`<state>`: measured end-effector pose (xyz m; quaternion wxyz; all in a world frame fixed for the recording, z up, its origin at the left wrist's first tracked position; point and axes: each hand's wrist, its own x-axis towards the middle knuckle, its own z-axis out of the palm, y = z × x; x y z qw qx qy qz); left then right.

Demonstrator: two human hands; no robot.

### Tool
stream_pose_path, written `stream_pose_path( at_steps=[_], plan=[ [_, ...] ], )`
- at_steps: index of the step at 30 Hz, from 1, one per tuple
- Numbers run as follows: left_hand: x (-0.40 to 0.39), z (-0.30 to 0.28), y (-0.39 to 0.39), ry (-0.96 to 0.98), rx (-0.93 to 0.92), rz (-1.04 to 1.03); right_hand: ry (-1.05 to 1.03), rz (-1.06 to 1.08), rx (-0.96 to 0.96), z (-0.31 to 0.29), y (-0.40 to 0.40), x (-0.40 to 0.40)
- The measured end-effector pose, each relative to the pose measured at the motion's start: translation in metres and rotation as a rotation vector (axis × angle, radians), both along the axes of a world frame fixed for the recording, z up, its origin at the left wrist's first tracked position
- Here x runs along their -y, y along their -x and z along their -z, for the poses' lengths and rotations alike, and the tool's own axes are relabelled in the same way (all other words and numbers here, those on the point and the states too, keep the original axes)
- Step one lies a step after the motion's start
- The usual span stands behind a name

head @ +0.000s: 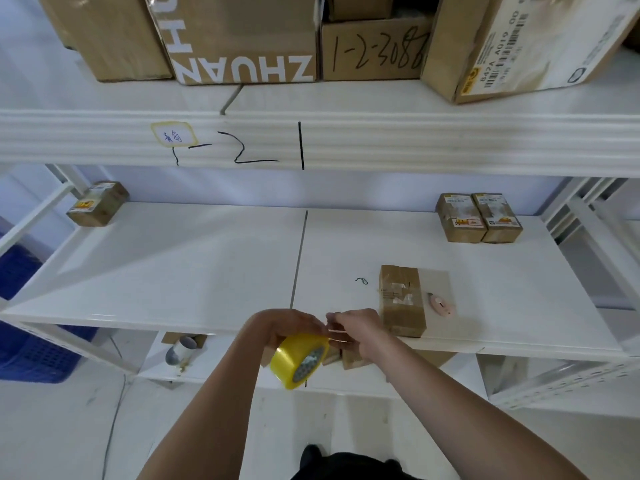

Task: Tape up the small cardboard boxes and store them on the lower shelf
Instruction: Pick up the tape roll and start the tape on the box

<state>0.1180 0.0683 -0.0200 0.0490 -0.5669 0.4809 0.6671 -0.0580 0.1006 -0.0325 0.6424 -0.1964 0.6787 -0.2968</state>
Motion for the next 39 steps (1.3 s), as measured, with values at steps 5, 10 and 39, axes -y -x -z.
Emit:
stream_pose_path(
  at_steps=[5,10,39],
  plan=[
    [0.018,-0.023,0.014,0.052,0.03,0.12,0.058,0.032,0.058,-0.014,0.033,0.007],
    [0.035,-0.032,0.036,0.233,0.096,0.084,0.108,0.122,0.124,-0.032,0.066,0.015],
    [0.103,-0.032,0.133,0.718,0.505,0.429,0.196,0.4,-0.189,-0.023,0.174,0.025]
  ],
)
